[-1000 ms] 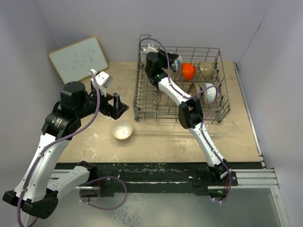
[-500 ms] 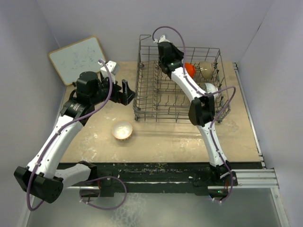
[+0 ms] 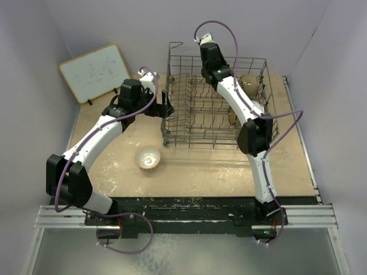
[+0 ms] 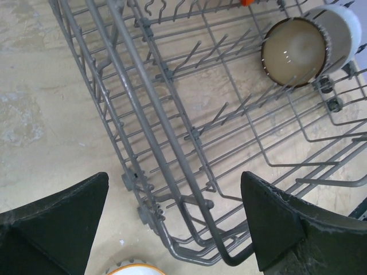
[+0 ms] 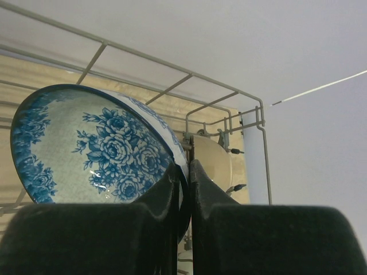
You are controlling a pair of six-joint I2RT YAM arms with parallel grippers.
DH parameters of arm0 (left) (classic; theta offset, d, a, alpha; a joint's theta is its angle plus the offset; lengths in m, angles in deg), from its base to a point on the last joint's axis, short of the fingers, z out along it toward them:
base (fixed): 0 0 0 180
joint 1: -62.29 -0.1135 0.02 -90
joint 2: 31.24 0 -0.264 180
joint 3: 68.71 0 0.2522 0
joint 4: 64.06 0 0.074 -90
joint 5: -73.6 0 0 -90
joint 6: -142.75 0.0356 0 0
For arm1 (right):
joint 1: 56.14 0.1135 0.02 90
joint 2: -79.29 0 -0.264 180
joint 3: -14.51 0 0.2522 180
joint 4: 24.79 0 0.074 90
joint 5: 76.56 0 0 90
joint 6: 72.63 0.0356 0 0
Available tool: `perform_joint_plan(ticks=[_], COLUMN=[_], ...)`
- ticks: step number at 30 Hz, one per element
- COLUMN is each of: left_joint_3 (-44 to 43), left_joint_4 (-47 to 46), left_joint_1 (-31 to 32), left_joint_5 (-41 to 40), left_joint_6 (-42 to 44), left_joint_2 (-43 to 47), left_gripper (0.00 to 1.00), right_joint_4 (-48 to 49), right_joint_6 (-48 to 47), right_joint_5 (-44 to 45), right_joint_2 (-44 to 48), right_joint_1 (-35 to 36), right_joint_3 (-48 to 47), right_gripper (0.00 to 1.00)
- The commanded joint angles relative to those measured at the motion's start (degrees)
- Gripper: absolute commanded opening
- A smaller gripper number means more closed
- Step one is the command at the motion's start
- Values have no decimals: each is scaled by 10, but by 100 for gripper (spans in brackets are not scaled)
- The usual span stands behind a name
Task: Load the bowls into the dish rack
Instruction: Adjust the dish rack at the center of the board.
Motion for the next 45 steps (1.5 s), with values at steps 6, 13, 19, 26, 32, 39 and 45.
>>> perform_joint_plan(ticks=[6, 13, 19, 26, 32, 39, 45], left_joint_3=[24, 74, 97, 103, 116, 143, 151], left_joint_4=[-104, -167, -202, -242, -255, -255, -252], left_joint_1=[9, 49, 78, 127, 144, 144, 144], left_joint_5=[59, 85, 90, 93, 93, 92, 92], left_joint_6=[-81, -136, -163, -192, -200, -196, -189], left_joint_2=[22, 25, 24, 9, 16, 51, 64], left_gripper=[90, 80, 77, 77, 77, 78, 79], right_joint_4=[-30, -84, -143, -142, -69, 216, 304], right_joint_6=[80, 127, 153, 137, 40, -195, -266], right_joint_5=[-34, -5, 75, 163, 246, 292, 277], right_joint_2=[80, 100, 104, 124, 121, 135, 123], right_joint_1=[-18, -25, -25, -19, -7, -1, 5], right_joint_3=[8, 24, 21, 56, 89, 197, 222], right_gripper=[0, 0, 0, 0, 0, 0, 0])
